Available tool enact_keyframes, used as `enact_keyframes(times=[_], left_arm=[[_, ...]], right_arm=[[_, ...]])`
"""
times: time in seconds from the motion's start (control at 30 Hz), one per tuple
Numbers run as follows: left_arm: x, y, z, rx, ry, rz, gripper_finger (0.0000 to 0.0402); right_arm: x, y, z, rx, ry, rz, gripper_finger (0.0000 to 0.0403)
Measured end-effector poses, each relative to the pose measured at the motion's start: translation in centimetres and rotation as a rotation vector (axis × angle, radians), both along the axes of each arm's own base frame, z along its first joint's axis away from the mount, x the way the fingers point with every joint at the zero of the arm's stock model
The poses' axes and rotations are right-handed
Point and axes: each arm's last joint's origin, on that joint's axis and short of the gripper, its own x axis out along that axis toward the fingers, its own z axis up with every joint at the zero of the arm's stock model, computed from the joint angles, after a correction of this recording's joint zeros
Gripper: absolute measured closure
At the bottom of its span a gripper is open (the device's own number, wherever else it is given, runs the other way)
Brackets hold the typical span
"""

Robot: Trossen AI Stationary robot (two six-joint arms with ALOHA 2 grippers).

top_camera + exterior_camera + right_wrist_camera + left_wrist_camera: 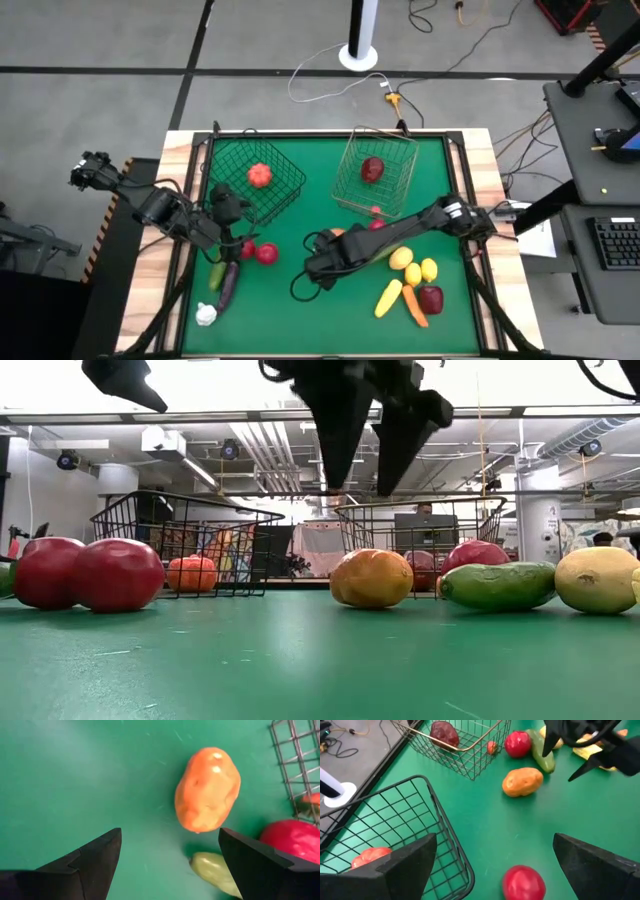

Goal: Sort produce into baskets
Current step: Put the brown potato into the black wire basket

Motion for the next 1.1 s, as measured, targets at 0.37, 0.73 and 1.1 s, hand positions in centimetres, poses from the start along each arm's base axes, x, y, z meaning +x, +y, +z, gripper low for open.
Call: enact_keyframes(times=[0.37, 0.73, 1.1], left_arm=[[0.1, 0.0, 0.0, 0.037, -0.001, -0.006, 0.0022], [0.1, 0.1, 0.0, 0.045, -0.007, 0.003, 0.0022], [0.1, 0.0, 0.1, 0.039, -0.014, 0.005, 0.0022]], right_arm=[[0.7, -0.8, -2.7, -0.093, 0.059, -0.087, 0.0078], [1.4, -1.5, -6.0, -0.132, 0.148, -0.079, 0.0078], [1.9, -1.9, -8.1, -0.156, 0.193, -0.061, 0.0078]])
